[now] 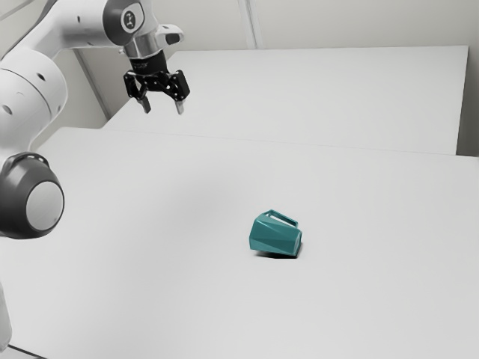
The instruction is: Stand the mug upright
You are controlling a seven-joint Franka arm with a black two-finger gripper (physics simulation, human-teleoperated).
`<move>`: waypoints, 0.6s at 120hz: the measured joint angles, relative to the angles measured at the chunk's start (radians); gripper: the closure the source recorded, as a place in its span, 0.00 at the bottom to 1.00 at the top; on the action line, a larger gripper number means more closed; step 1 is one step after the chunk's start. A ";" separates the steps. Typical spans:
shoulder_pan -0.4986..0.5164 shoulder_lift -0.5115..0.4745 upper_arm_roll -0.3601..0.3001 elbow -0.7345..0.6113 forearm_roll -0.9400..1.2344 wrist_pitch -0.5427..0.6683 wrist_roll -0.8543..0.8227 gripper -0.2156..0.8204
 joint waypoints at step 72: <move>-0.029 -0.303 -0.013 -0.550 -0.215 0.165 -0.007 0.21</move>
